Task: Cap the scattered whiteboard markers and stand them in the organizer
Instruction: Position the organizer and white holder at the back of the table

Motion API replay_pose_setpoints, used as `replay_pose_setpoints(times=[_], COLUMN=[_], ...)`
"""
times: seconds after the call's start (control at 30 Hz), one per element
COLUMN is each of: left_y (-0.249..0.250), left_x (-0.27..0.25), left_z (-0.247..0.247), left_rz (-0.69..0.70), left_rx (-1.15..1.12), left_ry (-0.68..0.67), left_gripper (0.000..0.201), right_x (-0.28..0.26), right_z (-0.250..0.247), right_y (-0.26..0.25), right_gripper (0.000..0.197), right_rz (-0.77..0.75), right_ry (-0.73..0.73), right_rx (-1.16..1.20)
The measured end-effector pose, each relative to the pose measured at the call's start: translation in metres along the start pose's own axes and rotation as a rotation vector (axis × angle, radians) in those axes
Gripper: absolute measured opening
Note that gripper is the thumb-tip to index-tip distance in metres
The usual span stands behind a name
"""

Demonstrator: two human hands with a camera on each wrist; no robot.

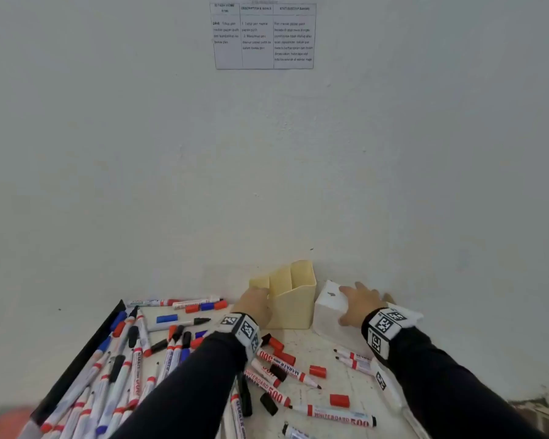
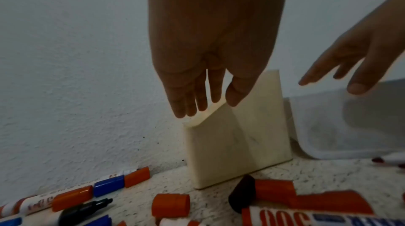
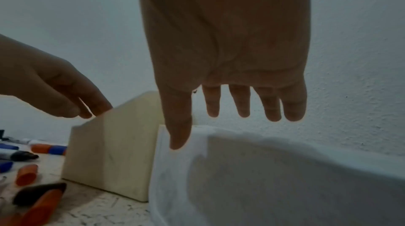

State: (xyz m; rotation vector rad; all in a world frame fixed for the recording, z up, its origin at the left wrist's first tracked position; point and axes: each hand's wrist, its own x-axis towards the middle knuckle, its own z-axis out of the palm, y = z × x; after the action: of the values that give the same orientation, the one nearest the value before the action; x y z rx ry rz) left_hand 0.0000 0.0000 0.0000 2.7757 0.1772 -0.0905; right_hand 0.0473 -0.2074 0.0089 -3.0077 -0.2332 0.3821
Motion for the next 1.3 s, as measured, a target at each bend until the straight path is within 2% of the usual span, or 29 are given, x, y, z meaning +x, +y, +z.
replay_pose_setpoints(times=[0.13,0.27,0.43,0.6,0.73,0.97,1.03,1.13,1.23,1.3], left_y=[-0.003,0.001,0.002,0.003,0.009,0.020,0.021,0.018,0.010,0.001], left_x=[0.020,0.033,0.034,0.033,0.031,0.022,0.022,0.020,0.025,0.032], left_z=[0.012,0.021,0.025,0.025,0.024,0.025,0.026,0.026,0.023,0.021], left_rz=[0.001,0.013,0.038,0.049,0.038,0.036,0.035,0.040,0.022,0.005], left_rx=[0.009,0.060,0.068,0.062,0.073,0.002,-0.069,-0.188,-0.263,-0.269], left_ry=[0.002,0.012,0.036,0.058,0.051,0.096,0.090,0.118,0.264,0.300], left_gripper=[0.036,0.025,0.028,0.026,0.027,0.023,0.019,0.024,0.024,0.026], right_x=[0.014,0.024,0.023,0.022,0.015,0.006,0.005,0.002,0.001,0.004], right_z=[0.002,0.005,0.001,-0.010,-0.031,-0.049,-0.046,-0.039,-0.032,-0.031], right_y=[0.001,-0.001,-0.004,0.007,0.021,0.034,0.036,0.042,0.051,0.056], right_gripper=[0.088,0.083,0.078,0.094,0.105,0.097,0.087,0.076,0.083,0.085], right_rz=[0.039,0.034,0.017,0.010,-0.013,-0.074,-0.094,-0.097,-0.105,-0.109], right_ry=[-0.005,-0.049,-0.031,0.006,0.073,0.238,0.286,0.227,0.101,0.057], right_rx=[-0.072,-0.053,-0.010,0.121,0.265,0.562,0.698,0.997,1.169,1.240])
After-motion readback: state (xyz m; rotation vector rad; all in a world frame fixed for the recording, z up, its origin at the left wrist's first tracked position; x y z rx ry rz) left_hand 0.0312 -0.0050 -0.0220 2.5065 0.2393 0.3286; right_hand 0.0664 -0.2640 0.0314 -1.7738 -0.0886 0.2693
